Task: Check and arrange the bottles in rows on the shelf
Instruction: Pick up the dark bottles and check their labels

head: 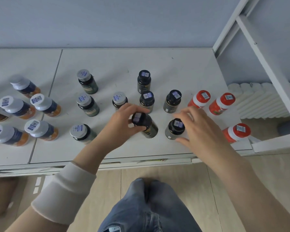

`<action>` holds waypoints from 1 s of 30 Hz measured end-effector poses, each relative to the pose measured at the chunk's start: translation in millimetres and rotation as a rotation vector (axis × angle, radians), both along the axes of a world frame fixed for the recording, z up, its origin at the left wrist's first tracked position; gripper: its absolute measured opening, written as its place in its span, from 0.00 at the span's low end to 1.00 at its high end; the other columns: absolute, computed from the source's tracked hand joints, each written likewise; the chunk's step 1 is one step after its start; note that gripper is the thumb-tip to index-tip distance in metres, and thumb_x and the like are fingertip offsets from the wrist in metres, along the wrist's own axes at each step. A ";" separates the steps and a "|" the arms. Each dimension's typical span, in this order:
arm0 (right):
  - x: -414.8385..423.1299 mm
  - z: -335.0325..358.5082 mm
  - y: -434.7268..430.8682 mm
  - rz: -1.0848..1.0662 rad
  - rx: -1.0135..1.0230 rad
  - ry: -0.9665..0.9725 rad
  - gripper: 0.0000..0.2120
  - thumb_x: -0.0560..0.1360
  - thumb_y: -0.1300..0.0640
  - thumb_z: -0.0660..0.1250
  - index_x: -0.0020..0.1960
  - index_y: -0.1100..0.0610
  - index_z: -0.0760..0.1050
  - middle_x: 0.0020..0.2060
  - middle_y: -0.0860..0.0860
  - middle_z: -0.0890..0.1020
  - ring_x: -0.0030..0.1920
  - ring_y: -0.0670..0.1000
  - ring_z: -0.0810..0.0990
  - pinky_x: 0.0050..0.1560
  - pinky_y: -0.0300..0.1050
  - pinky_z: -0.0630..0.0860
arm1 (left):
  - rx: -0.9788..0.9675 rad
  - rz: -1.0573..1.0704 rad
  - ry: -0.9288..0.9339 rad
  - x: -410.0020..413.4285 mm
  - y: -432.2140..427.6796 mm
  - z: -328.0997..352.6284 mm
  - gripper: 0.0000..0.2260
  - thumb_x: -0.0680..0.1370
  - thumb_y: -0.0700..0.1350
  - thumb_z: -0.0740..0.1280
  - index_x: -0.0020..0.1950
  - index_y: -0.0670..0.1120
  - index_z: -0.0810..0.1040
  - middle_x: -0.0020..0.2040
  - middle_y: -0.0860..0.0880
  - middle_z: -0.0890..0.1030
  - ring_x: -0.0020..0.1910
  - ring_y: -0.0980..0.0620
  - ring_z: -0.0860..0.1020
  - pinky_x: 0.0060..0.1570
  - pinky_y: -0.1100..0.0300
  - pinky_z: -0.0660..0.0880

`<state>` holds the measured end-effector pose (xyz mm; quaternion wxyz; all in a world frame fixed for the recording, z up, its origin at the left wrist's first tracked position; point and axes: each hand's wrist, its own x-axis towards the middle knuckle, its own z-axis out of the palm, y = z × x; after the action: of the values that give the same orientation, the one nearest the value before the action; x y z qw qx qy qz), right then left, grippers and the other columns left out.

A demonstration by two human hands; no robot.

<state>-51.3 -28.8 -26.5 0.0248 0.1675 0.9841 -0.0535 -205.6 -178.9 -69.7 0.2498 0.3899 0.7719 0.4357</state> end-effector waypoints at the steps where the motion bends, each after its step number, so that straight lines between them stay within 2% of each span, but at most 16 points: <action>1: -0.6 2.3 0.6 -0.008 0.018 -0.056 0.28 0.67 0.52 0.75 0.64 0.59 0.70 0.61 0.58 0.73 0.57 0.59 0.76 0.50 0.48 0.76 | -0.047 -0.043 0.088 0.3 2.0 -4.2 0.20 0.69 0.35 0.73 0.57 0.51 0.76 0.54 0.51 0.73 0.54 0.52 0.75 0.58 0.61 0.74; 3: -1.5 6.1 2.5 -0.028 0.030 -0.158 0.29 0.72 0.49 0.69 0.68 0.56 0.64 0.65 0.56 0.68 0.62 0.56 0.71 0.57 0.47 0.72 | -0.130 -0.102 0.201 2.2 6.5 -11.5 0.20 0.70 0.36 0.72 0.59 0.49 0.76 0.56 0.49 0.72 0.55 0.49 0.74 0.58 0.59 0.72; 7: -2.5 11.5 5.7 -0.091 0.026 -0.257 0.29 0.72 0.48 0.69 0.68 0.54 0.61 0.65 0.54 0.67 0.63 0.55 0.69 0.58 0.48 0.70 | -0.194 -0.173 0.265 8.0 16.0 -22.4 0.19 0.71 0.37 0.71 0.61 0.47 0.75 0.60 0.47 0.72 0.59 0.48 0.72 0.57 0.65 0.65; 10: -0.9 15.9 10.9 -0.114 0.033 -0.293 0.29 0.72 0.48 0.68 0.68 0.54 0.61 0.65 0.54 0.69 0.62 0.55 0.71 0.58 0.48 0.71 | -0.229 -0.185 0.287 12.1 20.4 -26.9 0.20 0.72 0.38 0.70 0.63 0.48 0.74 0.61 0.47 0.70 0.61 0.48 0.70 0.60 0.60 0.68; 13: -0.5 19.2 20.1 -0.128 0.038 -0.308 0.30 0.72 0.47 0.68 0.69 0.55 0.60 0.65 0.55 0.70 0.62 0.56 0.72 0.57 0.48 0.72 | -0.235 -0.159 0.327 16.3 21.4 -27.7 0.19 0.73 0.40 0.70 0.63 0.49 0.73 0.62 0.48 0.70 0.63 0.49 0.69 0.59 0.57 0.70; 18: -5.9 19.9 36.6 -0.121 -0.018 -0.297 0.30 0.72 0.49 0.68 0.70 0.54 0.60 0.65 0.55 0.70 0.60 0.56 0.73 0.56 0.50 0.73 | -0.294 -0.177 0.344 17.8 25.2 -21.7 0.24 0.73 0.45 0.70 0.67 0.51 0.67 0.66 0.50 0.68 0.66 0.49 0.66 0.62 0.54 0.69; 23: -7.9 12.3 61.2 -0.059 -0.067 -0.278 0.29 0.73 0.48 0.68 0.69 0.54 0.61 0.65 0.54 0.70 0.61 0.55 0.73 0.55 0.49 0.73 | -0.222 -0.053 0.414 15.9 83.1 1.4 0.24 0.75 0.49 0.67 0.69 0.51 0.64 0.67 0.50 0.68 0.66 0.50 0.66 0.58 0.60 0.65; 26: -6.2 11.5 81.1 -0.028 -0.090 -0.222 0.27 0.74 0.45 0.65 0.68 0.53 0.61 0.65 0.52 0.70 0.61 0.53 0.73 0.54 0.45 0.74 | -0.330 0.003 0.408 13.6 134.5 -2.7 0.25 0.75 0.49 0.67 0.70 0.50 0.64 0.66 0.47 0.67 0.68 0.47 0.65 0.59 0.54 0.67; 28: -3.4 11.8 95.3 0.004 -0.099 -0.143 0.25 0.75 0.44 0.62 0.68 0.52 0.61 0.65 0.50 0.71 0.61 0.51 0.73 0.52 0.41 0.72 | -0.444 -0.001 0.401 9.4 157.3 -13.0 0.23 0.75 0.50 0.67 0.68 0.49 0.65 0.64 0.45 0.69 0.65 0.45 0.68 0.57 0.50 0.70; 30: -0.7 11.0 109.1 0.016 -0.108 -0.080 0.23 0.76 0.44 0.59 0.67 0.51 0.61 0.64 0.49 0.71 0.60 0.50 0.73 0.47 0.37 0.68 | -0.463 0.043 0.371 3.6 163.9 -17.6 0.20 0.75 0.49 0.68 0.64 0.48 0.69 0.60 0.45 0.72 0.58 0.44 0.73 0.51 0.51 0.72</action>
<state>-52.0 80.3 -15.5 0.0735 0.1602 0.9793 -0.0996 -202.0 -15.1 -87.3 0.1776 0.3791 0.8912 0.1746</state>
